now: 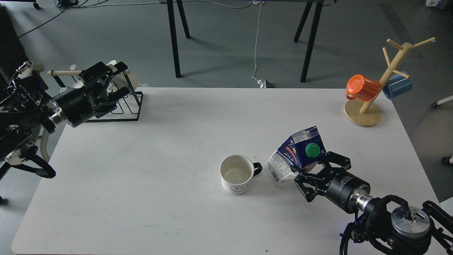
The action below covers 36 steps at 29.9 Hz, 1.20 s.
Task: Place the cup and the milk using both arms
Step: 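Lift the milk carton and carry it beside the white mug, then set the carton upright next to the mug and open the right gripper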
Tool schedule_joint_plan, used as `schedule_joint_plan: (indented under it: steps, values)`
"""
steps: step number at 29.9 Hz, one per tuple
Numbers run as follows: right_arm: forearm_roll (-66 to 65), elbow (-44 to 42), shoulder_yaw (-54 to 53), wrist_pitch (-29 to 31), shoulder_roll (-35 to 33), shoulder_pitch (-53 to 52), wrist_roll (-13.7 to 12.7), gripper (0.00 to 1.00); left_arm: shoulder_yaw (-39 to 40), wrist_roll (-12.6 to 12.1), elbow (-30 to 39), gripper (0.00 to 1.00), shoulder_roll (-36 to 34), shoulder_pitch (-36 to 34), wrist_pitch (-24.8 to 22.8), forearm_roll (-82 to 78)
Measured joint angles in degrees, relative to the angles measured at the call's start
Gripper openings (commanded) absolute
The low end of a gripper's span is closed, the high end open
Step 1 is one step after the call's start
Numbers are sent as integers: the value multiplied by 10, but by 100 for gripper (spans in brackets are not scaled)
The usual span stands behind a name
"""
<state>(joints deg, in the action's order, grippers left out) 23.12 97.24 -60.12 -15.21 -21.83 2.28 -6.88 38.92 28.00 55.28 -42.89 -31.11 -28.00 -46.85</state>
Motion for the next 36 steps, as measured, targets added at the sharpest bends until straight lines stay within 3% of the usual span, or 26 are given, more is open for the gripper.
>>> schedule_joint_plan:
  steps: [5, 19, 26, 36]
  values:
    - [-16, -2, -4, -1, 35, 12, 19, 56, 0, 0, 0, 99, 0, 0, 0, 0]
    - [-64, -18, -1, -9, 109, 38, 35, 58, -1, 0, 0, 99, 1, 0, 0, 0]
    - [-74, -22, 1, -17, 115, 44, 36, 79, 0, 0, 0, 99, 1, 0, 0, 0]
    - [-75, -22, 1, -27, 115, 50, 35, 94, 0, 0, 0, 99, 0, 0, 0, 0]
